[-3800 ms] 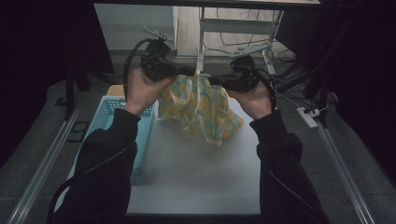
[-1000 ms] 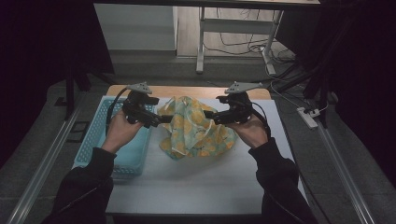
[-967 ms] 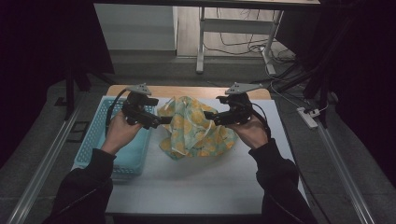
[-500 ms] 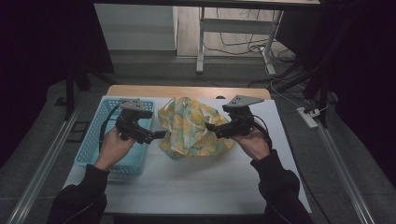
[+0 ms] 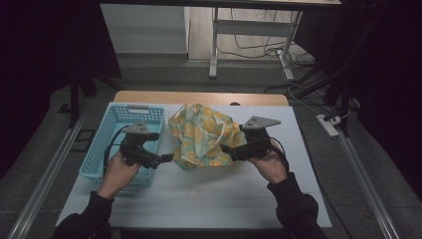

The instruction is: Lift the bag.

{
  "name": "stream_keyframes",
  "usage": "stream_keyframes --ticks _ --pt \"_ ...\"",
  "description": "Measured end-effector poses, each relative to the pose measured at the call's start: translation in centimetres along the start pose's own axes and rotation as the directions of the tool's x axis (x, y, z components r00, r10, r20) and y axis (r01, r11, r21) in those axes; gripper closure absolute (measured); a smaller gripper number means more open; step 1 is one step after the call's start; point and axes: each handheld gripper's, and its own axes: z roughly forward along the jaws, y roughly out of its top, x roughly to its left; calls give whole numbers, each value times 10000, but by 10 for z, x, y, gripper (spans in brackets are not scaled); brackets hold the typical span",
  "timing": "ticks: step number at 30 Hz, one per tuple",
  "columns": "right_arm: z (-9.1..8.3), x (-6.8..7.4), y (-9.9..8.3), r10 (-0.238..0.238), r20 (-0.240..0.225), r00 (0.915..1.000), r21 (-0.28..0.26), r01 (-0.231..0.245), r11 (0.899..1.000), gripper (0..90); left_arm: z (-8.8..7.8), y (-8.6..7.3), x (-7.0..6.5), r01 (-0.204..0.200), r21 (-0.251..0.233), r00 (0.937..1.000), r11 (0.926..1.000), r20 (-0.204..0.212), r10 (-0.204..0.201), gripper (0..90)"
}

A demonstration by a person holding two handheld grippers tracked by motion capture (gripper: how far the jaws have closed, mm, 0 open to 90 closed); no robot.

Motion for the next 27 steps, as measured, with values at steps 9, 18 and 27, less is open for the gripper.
stream_keyframes --ticks 9,18,27 --pt "-9 6 -16 -4 127 9999 37 3 10000 8 -6 -26 -5 245 109 9995 9996 -210 -242 0" --pt "-24 8 -36 79 268 9996 106 -82 9999 7 -21 -47 -13 460 166 9977 9988 -496 -452 0" --pt "-44 11 -59 292 613 9977 -58 -288 9996 7 -39 -77 -20 898 -70 9927 9959 -801 -901 0"
